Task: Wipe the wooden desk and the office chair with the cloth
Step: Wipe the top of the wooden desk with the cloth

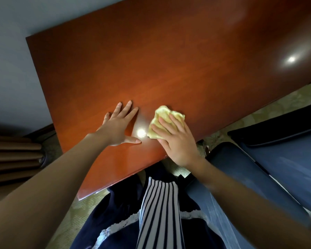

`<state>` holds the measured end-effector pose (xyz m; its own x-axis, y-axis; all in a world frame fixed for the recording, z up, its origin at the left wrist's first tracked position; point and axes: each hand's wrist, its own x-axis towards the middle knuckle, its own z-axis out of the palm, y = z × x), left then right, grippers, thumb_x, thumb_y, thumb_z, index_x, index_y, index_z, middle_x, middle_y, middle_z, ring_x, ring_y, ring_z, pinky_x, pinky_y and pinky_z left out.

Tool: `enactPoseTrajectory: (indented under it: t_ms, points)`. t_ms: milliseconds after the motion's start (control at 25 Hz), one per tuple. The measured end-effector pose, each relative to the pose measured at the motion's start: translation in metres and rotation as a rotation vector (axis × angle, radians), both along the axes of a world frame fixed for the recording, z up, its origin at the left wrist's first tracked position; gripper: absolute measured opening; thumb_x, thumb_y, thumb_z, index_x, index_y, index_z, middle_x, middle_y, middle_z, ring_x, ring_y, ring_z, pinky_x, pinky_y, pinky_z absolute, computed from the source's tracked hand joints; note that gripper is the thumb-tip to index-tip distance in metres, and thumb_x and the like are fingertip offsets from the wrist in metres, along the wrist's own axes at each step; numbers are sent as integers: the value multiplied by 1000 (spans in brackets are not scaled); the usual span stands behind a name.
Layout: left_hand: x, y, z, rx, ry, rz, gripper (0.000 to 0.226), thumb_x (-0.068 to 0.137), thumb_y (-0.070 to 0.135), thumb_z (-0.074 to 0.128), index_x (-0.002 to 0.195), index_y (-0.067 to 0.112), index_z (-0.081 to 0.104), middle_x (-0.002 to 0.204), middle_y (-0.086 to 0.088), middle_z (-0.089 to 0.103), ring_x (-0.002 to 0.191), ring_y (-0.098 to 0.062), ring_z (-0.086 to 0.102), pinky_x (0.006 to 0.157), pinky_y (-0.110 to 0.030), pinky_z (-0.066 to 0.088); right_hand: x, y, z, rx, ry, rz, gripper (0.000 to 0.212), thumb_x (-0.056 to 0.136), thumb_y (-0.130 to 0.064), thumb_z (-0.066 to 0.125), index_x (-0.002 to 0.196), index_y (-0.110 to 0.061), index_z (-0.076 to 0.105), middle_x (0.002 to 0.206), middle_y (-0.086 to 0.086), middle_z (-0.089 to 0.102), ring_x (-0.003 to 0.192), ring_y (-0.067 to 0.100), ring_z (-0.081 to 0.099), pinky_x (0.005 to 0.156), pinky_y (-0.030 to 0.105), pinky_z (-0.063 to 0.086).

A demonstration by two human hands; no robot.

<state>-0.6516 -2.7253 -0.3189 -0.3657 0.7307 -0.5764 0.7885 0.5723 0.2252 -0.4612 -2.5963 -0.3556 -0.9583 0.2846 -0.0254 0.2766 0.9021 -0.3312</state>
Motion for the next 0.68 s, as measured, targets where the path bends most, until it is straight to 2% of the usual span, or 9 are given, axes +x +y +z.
enactPoseTrajectory:
  t_ms: [160,320,520,680]
  points:
    - [8,-12,-8,24,4,5,113,68,74,59,148,36,-12,153,12,-28,141,-19,-28,115,-55,-5,55,4,-4,30,-85,-22,42,96,-39,36,136,-34,48,145,-7,44,140,23,30,111,44,30]
    - [13,-29,-5,15,12,-29,115,68,75,57,148,33,-14,153,10,-30,141,-20,-28,114,-55,-6,66,46,-2,102,-168,-114,41,99,-39,34,140,-36,41,149,-10,35,140,23,28,109,44,33]
    - [21,-65,3,-60,52,-159,118,70,75,55,147,28,-20,152,4,-33,141,-25,-27,114,-57,-4,42,81,6,29,-212,-384,43,101,-34,35,143,-40,33,155,-10,24,145,23,10,116,41,17]
    - [19,-106,4,-67,69,-188,119,70,75,56,147,26,-21,153,3,-32,141,-26,-26,114,-57,-4,9,47,4,-51,-301,-655,45,102,-36,29,147,-39,24,158,-4,13,146,29,0,118,43,6]
